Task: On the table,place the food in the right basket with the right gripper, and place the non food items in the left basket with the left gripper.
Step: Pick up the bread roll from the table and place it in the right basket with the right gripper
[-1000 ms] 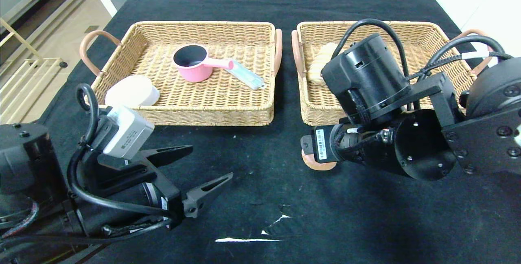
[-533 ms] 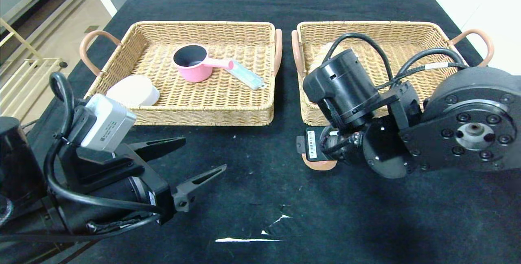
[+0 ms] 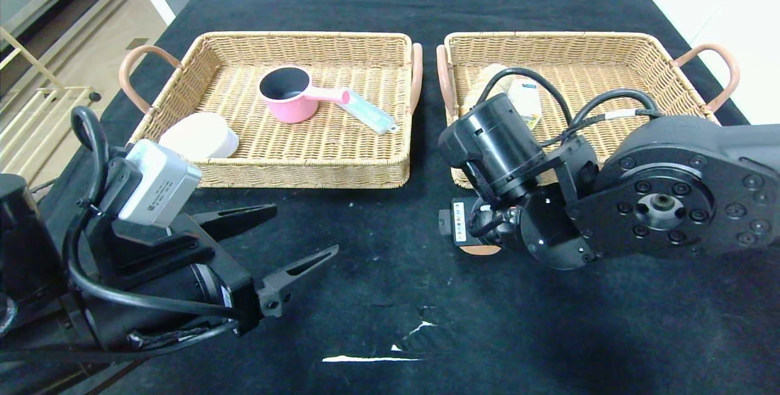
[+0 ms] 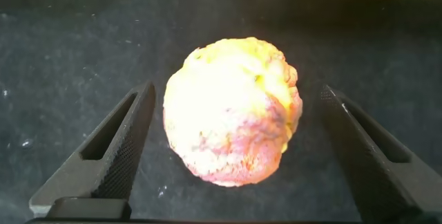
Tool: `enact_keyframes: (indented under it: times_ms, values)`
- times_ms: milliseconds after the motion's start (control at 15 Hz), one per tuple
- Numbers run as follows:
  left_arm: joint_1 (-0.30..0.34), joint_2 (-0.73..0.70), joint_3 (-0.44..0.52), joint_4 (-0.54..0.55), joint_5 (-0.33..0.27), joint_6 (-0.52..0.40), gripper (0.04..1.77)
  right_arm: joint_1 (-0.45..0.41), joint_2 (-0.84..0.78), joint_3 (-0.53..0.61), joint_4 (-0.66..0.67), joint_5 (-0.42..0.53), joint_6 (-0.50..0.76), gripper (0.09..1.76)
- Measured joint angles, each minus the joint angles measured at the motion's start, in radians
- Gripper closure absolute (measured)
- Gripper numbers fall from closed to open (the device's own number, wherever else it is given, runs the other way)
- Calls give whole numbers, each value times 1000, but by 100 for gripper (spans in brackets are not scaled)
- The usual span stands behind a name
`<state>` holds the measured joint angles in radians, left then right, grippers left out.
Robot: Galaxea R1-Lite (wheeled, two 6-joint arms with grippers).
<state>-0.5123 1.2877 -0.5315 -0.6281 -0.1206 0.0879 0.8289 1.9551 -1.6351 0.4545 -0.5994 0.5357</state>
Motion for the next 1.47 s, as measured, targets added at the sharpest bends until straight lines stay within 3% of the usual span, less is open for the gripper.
enact_keyframes:
  times_ms: [133, 200, 400, 600, 1467]
  values:
    - [0, -1, 0, 0, 0, 1, 9, -1, 7, 0, 0, 0, 1, 16]
    - [0, -2, -1, 0, 0, 1, 9, -1, 11, 0, 0, 0, 3, 38]
    - [0, -4, 0, -1, 0, 4, 9, -1, 18, 0, 0, 3, 3, 79]
    - [0, -6, 1, -1, 0, 5, 9, 0, 27, 1, 0, 3, 3, 98]
    - [0, -7, 3, 1, 0, 5, 9, 0, 41, 5, 0, 3, 7, 102]
